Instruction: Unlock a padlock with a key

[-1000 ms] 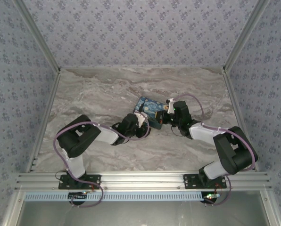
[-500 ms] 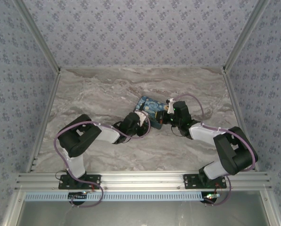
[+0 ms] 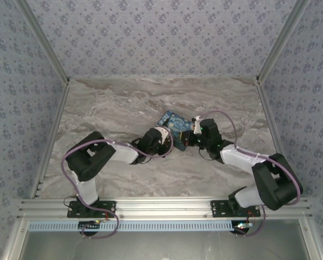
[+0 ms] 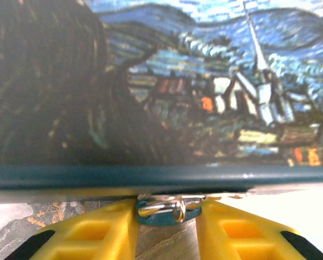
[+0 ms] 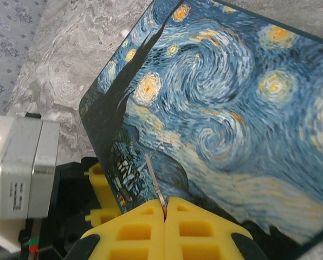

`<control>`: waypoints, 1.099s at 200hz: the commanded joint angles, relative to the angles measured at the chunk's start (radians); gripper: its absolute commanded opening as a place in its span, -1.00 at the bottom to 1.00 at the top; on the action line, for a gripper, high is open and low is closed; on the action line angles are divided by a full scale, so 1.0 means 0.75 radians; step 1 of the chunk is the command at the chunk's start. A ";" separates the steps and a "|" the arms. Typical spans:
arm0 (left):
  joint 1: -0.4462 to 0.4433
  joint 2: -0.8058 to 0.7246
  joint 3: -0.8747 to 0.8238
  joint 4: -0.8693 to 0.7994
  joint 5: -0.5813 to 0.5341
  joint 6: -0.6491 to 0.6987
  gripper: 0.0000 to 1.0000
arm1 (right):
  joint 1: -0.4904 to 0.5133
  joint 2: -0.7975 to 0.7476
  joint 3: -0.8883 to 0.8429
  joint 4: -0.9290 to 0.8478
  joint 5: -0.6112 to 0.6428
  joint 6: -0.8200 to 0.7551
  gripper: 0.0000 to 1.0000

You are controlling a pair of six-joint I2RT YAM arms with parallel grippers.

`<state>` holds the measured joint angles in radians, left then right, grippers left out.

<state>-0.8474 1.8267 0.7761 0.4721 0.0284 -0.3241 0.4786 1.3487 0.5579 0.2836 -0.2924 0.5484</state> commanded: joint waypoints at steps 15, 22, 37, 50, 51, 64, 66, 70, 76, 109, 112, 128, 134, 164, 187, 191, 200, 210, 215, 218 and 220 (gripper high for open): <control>-0.007 -0.077 0.052 -0.052 0.027 -0.088 -0.36 | -0.001 -0.164 -0.073 -0.063 0.061 -0.078 -1.00; -0.009 -0.081 0.055 -0.058 0.032 -0.096 -0.36 | -0.005 -0.199 -0.090 -0.069 0.064 -0.085 -1.00; -0.011 -0.091 0.059 -0.072 0.038 -0.110 -0.37 | -0.008 -0.274 -0.127 -0.078 0.064 -0.106 -1.00; -0.010 -0.101 0.066 -0.090 0.046 -0.125 -0.38 | -0.007 -0.338 -0.169 -0.076 0.064 -0.122 -1.00; -0.009 -0.101 0.066 -0.091 0.047 -0.126 -0.38 | -0.006 -0.340 -0.173 -0.076 0.065 -0.123 -1.00; -0.010 -0.106 0.074 -0.108 0.057 -0.134 -0.38 | -0.007 -0.397 -0.223 -0.070 0.065 -0.133 -1.00; -0.010 -0.106 0.075 -0.111 0.056 -0.134 -0.38 | -0.008 -0.402 -0.227 -0.069 0.067 -0.134 -1.00; -0.013 -0.107 0.077 -0.114 0.056 -0.136 -0.38 | -0.006 -0.416 -0.238 -0.070 0.067 -0.136 -1.00; -0.012 -0.106 0.079 -0.118 0.058 -0.138 -0.39 | -0.008 -0.429 -0.257 -0.068 0.066 -0.139 -1.00; -0.013 -0.102 0.091 -0.135 0.064 -0.153 -0.39 | 0.001 -0.455 -0.311 -0.051 0.048 -0.144 -1.00; -0.012 -0.101 0.092 -0.139 0.062 -0.154 -0.39 | 0.004 -0.455 -0.315 -0.051 0.050 -0.142 -1.00; -0.012 -0.089 0.095 -0.145 0.042 -0.151 -0.39 | 0.005 -0.452 -0.325 -0.045 0.060 -0.139 -1.00; -0.013 -0.081 0.099 -0.148 0.034 -0.148 -0.38 | 0.005 -0.452 -0.324 -0.042 0.061 -0.138 -1.00; -0.011 -0.044 0.128 -0.179 0.012 -0.151 -0.30 | 0.005 -0.446 -0.312 -0.046 0.061 -0.139 -1.00; -0.004 -0.023 0.144 -0.193 -0.005 -0.151 -0.26 | 0.006 -0.438 -0.300 -0.045 0.057 -0.138 -1.00; -0.001 -0.021 0.144 -0.195 -0.007 -0.151 -0.26 | 0.006 -0.440 -0.297 -0.044 0.057 -0.138 -1.00; 0.005 -0.013 0.147 -0.196 -0.011 -0.153 -0.25 | 0.008 -0.439 -0.290 -0.045 0.057 -0.136 -1.00; 0.011 -0.004 0.149 -0.196 -0.012 -0.157 -0.24 | 0.008 -0.440 -0.287 -0.047 0.056 -0.138 -1.00; 0.015 0.001 0.150 -0.198 -0.011 -0.158 -0.23 | 0.008 -0.440 -0.282 -0.047 0.056 -0.138 -1.00; 0.017 0.004 0.151 -0.199 -0.011 -0.159 -0.23 | 0.007 -0.439 -0.280 -0.046 0.056 -0.138 -1.00; 0.019 0.007 0.153 -0.201 -0.010 -0.159 -0.22 | 0.007 -0.439 -0.281 -0.046 0.056 -0.138 -1.00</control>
<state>-0.8452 1.8050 0.8612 0.3378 0.0357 -0.4328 0.4767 1.0218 0.3210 0.2504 -0.2638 0.4618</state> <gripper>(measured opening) 0.380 0.061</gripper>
